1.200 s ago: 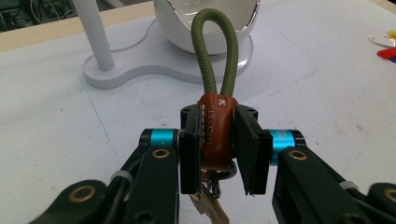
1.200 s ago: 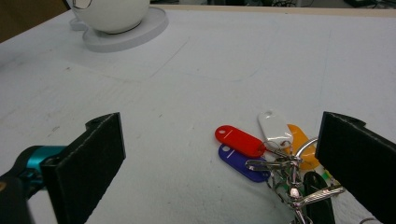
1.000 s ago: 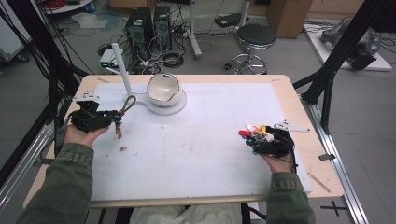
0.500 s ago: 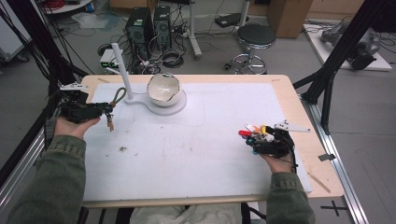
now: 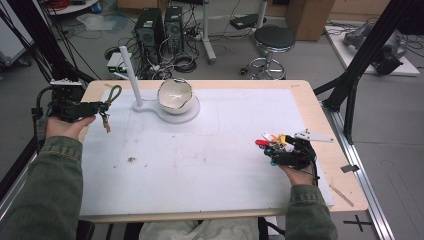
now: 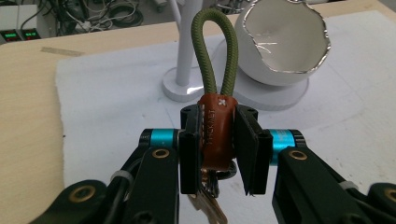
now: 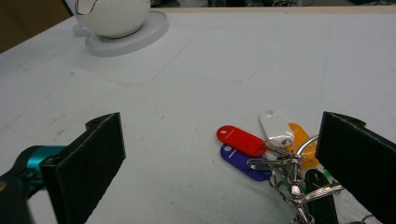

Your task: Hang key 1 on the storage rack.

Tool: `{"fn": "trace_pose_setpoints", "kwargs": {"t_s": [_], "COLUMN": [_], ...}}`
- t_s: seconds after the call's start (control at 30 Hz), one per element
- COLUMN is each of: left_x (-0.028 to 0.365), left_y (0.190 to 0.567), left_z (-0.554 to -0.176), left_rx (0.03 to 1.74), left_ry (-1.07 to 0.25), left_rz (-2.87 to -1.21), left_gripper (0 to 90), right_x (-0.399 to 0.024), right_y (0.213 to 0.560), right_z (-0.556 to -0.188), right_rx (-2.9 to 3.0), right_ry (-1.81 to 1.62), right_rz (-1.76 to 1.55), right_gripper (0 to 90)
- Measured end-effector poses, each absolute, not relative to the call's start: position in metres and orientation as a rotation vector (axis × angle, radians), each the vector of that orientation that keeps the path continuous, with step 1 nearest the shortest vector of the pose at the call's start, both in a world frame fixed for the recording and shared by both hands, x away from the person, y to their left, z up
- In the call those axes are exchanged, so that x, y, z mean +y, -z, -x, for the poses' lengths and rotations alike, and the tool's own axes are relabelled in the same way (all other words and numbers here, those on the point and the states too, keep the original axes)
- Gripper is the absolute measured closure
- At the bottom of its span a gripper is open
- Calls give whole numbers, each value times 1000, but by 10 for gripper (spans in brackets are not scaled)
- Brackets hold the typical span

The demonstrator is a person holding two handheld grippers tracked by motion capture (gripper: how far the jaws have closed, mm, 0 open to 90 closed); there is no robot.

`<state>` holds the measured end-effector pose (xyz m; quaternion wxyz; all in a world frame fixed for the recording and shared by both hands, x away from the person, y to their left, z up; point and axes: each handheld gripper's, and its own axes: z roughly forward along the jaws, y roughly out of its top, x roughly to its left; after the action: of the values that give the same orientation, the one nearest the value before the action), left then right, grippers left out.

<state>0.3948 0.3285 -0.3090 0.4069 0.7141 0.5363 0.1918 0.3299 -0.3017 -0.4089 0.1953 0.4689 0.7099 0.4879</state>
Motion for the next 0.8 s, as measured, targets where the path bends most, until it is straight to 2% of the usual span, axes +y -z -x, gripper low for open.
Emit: {"fn": "trace_pose_setpoints", "kwargs": {"t_s": [0.43, 0.8], "left_x": [328, 340], "left_y": [305, 299], "left_z": [-422, -442], "left_rx": [1371, 1396], "left_ry": [-484, -453], "left_rz": [-1795, -1689], "left_gripper": [721, 722], "right_x": [-301, -302], "right_y": [410, 410], "right_z": [-329, -329], "right_rx": [1998, 1999], "right_ry": [-1365, -1359], "right_rz": [-1316, -1310], "right_gripper": [8, 8]}}
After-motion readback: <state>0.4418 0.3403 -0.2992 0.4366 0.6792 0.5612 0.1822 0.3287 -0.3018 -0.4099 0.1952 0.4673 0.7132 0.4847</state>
